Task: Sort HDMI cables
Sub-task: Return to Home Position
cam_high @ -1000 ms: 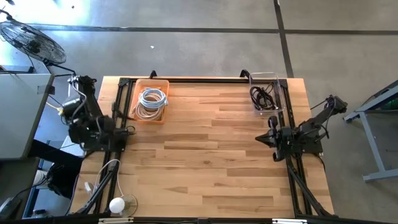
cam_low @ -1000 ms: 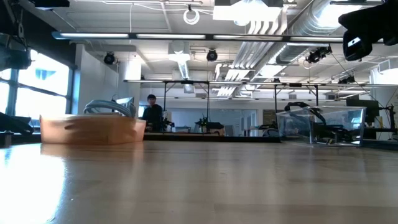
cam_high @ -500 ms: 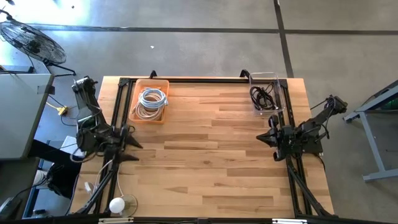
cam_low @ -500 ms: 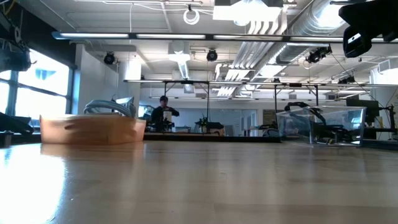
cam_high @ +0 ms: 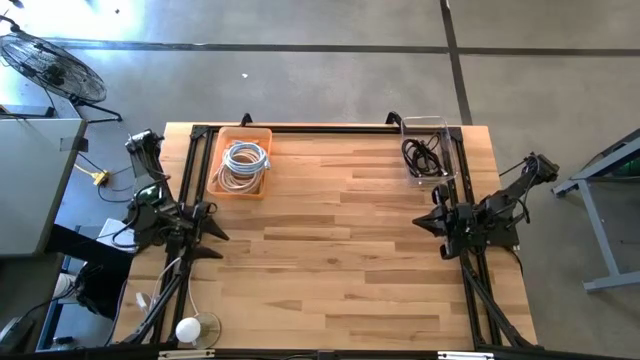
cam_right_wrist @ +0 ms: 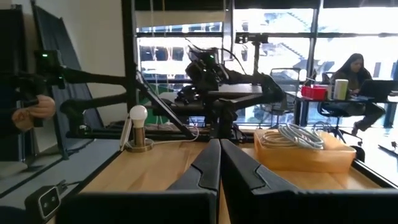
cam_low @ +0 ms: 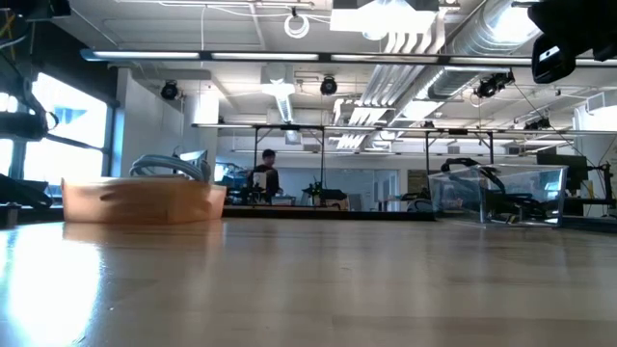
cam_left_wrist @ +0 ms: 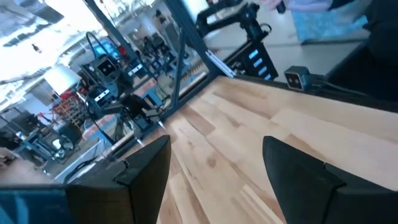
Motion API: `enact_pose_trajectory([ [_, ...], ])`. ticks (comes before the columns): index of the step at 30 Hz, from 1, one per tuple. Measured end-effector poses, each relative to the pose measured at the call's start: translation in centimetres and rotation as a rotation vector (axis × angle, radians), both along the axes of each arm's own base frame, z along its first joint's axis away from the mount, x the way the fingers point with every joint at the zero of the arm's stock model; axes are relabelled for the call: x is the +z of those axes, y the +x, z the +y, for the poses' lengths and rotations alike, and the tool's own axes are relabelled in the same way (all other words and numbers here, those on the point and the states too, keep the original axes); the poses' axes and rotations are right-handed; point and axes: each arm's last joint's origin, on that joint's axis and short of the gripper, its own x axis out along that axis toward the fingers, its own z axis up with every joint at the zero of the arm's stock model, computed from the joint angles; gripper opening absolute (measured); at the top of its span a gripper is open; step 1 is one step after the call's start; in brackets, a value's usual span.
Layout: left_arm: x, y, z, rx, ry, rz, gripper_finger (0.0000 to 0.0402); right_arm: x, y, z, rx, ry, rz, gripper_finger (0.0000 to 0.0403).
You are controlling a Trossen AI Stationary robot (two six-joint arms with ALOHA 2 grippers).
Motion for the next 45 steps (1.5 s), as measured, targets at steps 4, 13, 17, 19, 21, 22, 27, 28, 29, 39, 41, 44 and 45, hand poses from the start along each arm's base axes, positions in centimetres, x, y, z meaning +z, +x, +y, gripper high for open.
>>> enact_pose_trajectory([
  [4,-1.6,-0.1,0.3,-0.005,-0.03,-0.034,0.0248,0.0,0.0,0.1,0.016,-0.026,-0.004,0.0],
  [13,-3.8,0.4,0.2,0.06,-0.035,-0.051,0.0248,0.0,0.0,0.1,0.02,-0.053,-0.004,0.0],
  [17,-4.4,1.1,0.5,0.087,-0.045,-0.044,0.0248,0.0,0.0,0.1,0.025,-0.059,-0.002,0.0],
  [19,-4.6,1.6,0.7,0.093,-0.073,-0.062,0.0248,0.0,0.1,0.1,0.029,-0.06,-0.002,0.0],
  [21,-4.6,2.0,0.9,0.086,-0.085,-0.082,0.0248,0.0,0.1,0.2,0.036,-0.062,-0.003,0.0],
  [22,-4.6,2.2,1.0,0.079,-0.083,-0.09,0.0248,0.0,0.1,0.1,0.04,-0.063,-0.004,0.0],
  [27,-4.8,2.9,1.9,0.041,-0.078,-0.085,0.0248,-0.1,0.4,-0.2,0.027,-0.076,0.002,0.0],
  [28,-4.9,3.1,2.0,0.027,-0.077,-0.083,0.0248,-0.2,0.5,-0.3,0.029,-0.087,0.011,0.0],
  [29,-4.9,3.2,2.2,0.019,-0.074,-0.081,0.0248,-0.3,0.6,-0.4,0.028,-0.098,0.021,0.0],
  [39,-5.3,3.8,3.7,0.049,-0.095,-0.034,0.0248,-1.2,1.4,-1.6,0.016,-0.128,0.102,0.0],
  [41,-5.3,3.9,3.9,0.065,-0.098,-0.034,0.0248,-1.2,1.5,-1.9,-0.011,-0.145,0.098,0.0],
  [44,-5.3,3.9,4.1,0.087,-0.097,-0.034,0.0248,-1.1,1.6,-2.4,-0.051,-0.161,0.093,0.0],
  [45,-5.3,3.9,4.2,0.091,-0.097,-0.034,0.0248,-1.1,1.6,-2.6,-0.059,-0.163,0.094,0.0],
])
